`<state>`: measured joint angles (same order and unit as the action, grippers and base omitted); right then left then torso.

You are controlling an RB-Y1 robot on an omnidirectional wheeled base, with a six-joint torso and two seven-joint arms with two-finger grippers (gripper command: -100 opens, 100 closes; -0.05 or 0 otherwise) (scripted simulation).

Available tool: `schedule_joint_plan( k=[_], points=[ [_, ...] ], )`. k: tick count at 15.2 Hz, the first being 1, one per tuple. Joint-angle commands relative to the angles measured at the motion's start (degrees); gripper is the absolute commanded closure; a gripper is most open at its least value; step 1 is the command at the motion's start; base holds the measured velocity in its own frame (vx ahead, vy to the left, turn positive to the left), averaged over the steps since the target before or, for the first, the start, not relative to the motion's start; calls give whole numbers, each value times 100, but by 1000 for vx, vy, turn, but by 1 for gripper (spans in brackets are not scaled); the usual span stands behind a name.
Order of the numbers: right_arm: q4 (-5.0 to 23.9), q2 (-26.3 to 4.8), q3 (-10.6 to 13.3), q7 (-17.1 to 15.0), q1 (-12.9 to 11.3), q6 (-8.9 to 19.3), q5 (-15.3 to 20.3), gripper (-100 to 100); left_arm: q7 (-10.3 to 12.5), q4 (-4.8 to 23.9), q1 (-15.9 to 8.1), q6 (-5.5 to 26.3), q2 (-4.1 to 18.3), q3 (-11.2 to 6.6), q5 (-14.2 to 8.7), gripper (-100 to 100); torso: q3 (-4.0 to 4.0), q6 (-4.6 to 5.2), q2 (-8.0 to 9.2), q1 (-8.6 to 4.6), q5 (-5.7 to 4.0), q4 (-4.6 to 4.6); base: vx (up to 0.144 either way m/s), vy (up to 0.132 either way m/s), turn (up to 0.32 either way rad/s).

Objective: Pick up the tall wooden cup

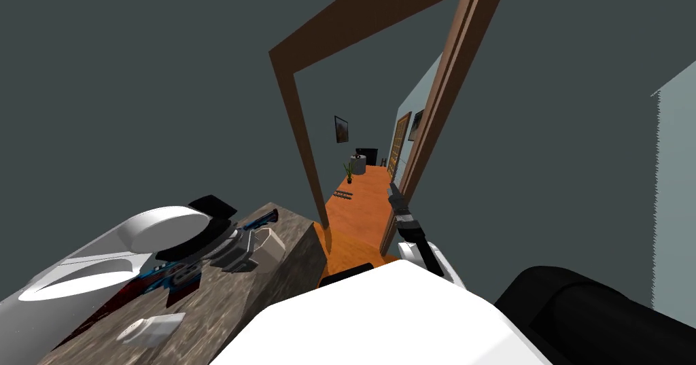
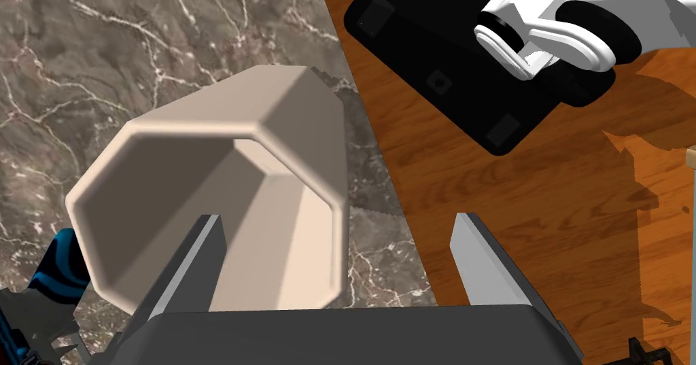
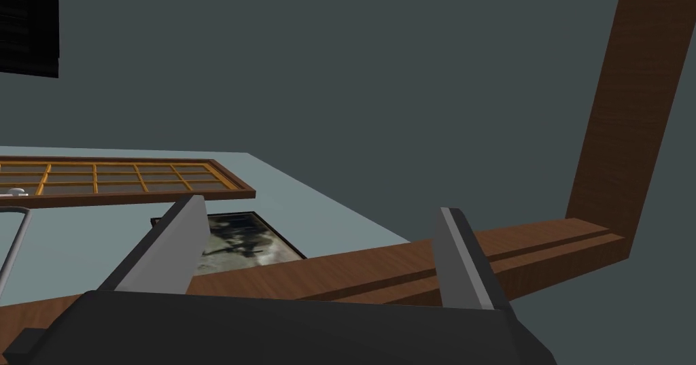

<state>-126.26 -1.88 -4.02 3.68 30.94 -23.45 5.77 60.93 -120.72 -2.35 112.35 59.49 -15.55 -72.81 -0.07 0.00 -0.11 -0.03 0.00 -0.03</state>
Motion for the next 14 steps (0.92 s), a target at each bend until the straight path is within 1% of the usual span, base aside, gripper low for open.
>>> schedule_joint_plan(
  k=[1, 4, 5, 6, 10, 11, 13, 14],
  points=[
    [0, 0, 0, 0, 0, 0, 0, 0, -132, 137, 43, -143, -59, 89, 160, -100, 0, 0, 0, 0, 0, 0, -9, -11, -34],
    [0, 0, 0, 0, -1, 0, 0, 0, -330, 341, 108, -359, -146, 221, 399, -100, 11, 1, 20, -3, 0, 4, -38, -23, -49],
    [0, 0, 0, 0, -1, 0, 0, 0, -249, 263, 85, -262, -113, 166, 305, -100, 14, 1, 24, -5, 0, 5, -27, -15, -13],
    [0, 0, 0, 0, -1, 0, 0, 0, -269, 283, 81, -291, -121, 188, 328, 100, 14, 0, 23, -3, -1, 6, -9, -5, 0],
    [0, 0, 0, 0, 0, 0, 0, 0, -268, 284, 84, -289, -124, 190, 322, 100, 8, 1, 12, 6, 0, 5, 0, 0, 0],
    [0, 0, 0, 0, 0, 0, 0, 0, -132, 137, 43, -143, -59, 89, 160, 100, 8, 1, 11, 6, -1, 5, 16, 11, 55],
    [0, 0, -1, 0, 1, 0, 0, 0, 0, 0, 0, 0, 0, 0, 0, 100, 7, -2, 4, 11, -5, 10, 41, 30, 63],
    [0, -1, -1, 0, 1, 0, 0, 0, -105, 81, 46, -102, -37, 44, 91, 100, 6, -3, 2, 13, -5, 9, 27, 20, 15]
  ],
)
